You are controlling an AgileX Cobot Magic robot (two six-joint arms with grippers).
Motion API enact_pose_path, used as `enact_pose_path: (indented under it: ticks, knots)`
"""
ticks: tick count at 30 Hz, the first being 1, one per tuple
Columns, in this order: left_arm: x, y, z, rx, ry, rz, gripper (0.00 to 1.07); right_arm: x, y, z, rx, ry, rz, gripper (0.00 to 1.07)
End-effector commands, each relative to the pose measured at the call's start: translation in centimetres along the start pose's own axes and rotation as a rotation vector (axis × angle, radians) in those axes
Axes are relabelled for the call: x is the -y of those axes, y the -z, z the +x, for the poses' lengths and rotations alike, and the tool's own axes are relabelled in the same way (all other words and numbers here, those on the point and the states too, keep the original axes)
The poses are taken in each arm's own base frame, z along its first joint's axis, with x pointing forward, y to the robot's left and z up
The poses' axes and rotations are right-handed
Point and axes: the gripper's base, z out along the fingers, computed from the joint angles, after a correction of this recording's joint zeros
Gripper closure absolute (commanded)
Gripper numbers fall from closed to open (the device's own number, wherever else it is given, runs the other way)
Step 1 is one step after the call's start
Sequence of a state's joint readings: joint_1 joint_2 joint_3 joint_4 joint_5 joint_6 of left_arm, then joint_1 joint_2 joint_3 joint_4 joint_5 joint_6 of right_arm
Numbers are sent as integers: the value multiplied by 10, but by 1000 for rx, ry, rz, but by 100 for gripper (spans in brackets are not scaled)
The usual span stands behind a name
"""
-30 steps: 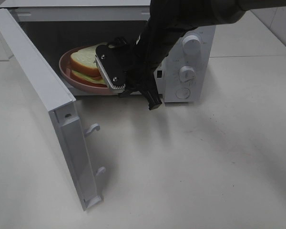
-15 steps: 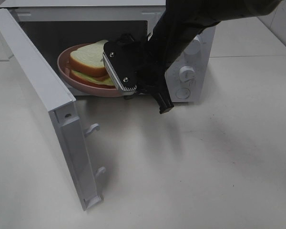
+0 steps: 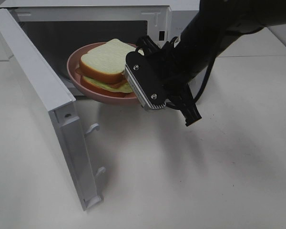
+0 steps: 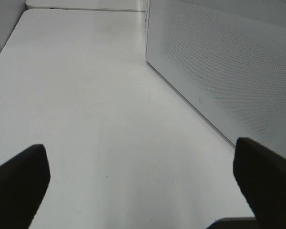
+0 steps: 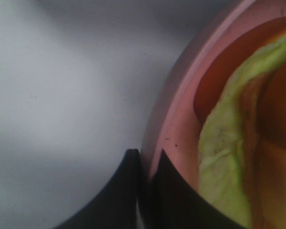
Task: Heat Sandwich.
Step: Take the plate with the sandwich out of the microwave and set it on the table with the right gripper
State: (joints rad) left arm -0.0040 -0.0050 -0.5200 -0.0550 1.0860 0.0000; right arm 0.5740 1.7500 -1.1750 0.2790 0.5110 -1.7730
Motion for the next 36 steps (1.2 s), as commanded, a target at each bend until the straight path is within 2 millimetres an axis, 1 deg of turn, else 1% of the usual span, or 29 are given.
enact_pose_path:
  ticks: [1,3,4,5,8,9,13,17,18,19,22,23,25,28,29,32,33,34,36]
  knots:
    - [0,0,0,13,2,-6,9,-1,15,3,-19,-6,69,107]
    - [0,0,0,13,2,-6,9,-8,19,2,-19,-4,63,107]
    - [0,0,0,13,2,-6,9,-8,19,2,-19,-4,63,107]
    - [0,0,0,13,2,-6,9,-14,23,2,-22,0,57,107]
    - [0,0,0,13,2,-6,9,-22,29,2,-30,10,57,107]
    - [0,0,0,13,2,-6,9,-22,29,2,-30,10,57,107]
    - [0,0,0,13,2,-6,9,-37,38,2,-47,27,46,107]
    - [0,0,0,13,2,-6,9,-45,44,1,-47,27,48,107]
    - [0,0,0,13,2,-6,9,-50,47,1,-46,25,46,107]
    - [0,0,0,13,2,-6,9,-50,47,1,-46,25,46,107]
    - [0,0,0,13,2,-6,9,-58,50,1,-49,12,41,107]
    - [0,0,0,13,2,-6,9,-63,53,1,-58,8,38,107]
    - [0,0,0,13,2,-6,9,-66,55,2,-65,8,34,107]
    - [0,0,0,13,2,-6,9,-77,62,3,-89,1,22,107]
    - [0,0,0,13,2,-6,9,-77,62,3,-89,1,22,107]
    - [0,0,0,13,2,-6,9,-85,68,2,-90,-16,27,107]
    - [0,0,0,13,2,-6,9,-91,73,2,-93,-26,38,107]
    - [0,0,0,13,2,-6,9,-91,73,2,-93,-26,38,107]
    - [0,0,0,13,2,-6,9,-98,77,2,-108,-20,35,107]
